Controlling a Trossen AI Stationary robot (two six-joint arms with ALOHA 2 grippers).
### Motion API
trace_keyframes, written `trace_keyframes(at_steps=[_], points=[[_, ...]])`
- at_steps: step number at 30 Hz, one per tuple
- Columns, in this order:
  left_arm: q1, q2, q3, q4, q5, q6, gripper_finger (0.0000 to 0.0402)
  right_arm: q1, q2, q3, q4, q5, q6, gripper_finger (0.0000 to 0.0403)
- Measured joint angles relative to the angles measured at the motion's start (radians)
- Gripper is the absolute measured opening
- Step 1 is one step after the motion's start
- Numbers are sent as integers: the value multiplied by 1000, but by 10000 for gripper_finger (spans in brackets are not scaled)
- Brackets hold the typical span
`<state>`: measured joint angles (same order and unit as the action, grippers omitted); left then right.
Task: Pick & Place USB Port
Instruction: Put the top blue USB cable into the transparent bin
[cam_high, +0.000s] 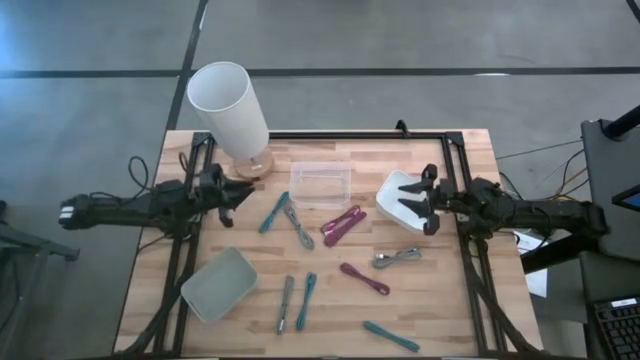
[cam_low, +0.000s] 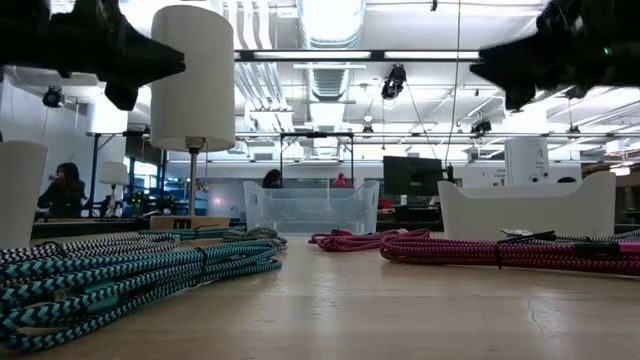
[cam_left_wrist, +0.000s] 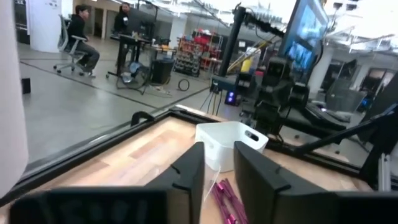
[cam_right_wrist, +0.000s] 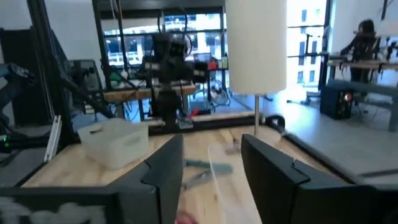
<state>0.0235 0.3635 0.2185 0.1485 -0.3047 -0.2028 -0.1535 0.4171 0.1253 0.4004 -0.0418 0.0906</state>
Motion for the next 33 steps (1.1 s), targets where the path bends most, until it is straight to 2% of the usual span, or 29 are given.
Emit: trace_keyframes(at_steps=[4, 8, 12, 17, 21, 25, 29, 31, 33], points=[[0, 52, 24, 1, -10, 0, 147, 0, 88, 111, -67, 3, -7, 168], [0, 111, 23, -16, -17, -29, 172, 0, 186, 203, -201, 28, 11, 169], [0, 196, 22, -63, -34, -114, 176, 0, 299, 260, -291, 29, 12, 169], [0, 321, 25, -71, -33, -178, 176, 0, 435, 296, -293, 29, 11, 168], [1, 414, 90, -85, 16, -216, 176, 0, 522, 327, -293, 28, 15, 163], [0, 513, 236, -317, 17, -201, 176, 0, 594, 359, -293, 26, 14, 155], [1, 617, 385, -574, -45, -249, 176, 0, 652, 390, -293, 26, 14, 147], [1, 674, 425, -643, -45, -285, 176, 0, 679, 405, -290, 26, 11, 143], [1, 721, 446, -637, -43, -294, 176, 0, 703, 415, -292, 26, 11, 139]])
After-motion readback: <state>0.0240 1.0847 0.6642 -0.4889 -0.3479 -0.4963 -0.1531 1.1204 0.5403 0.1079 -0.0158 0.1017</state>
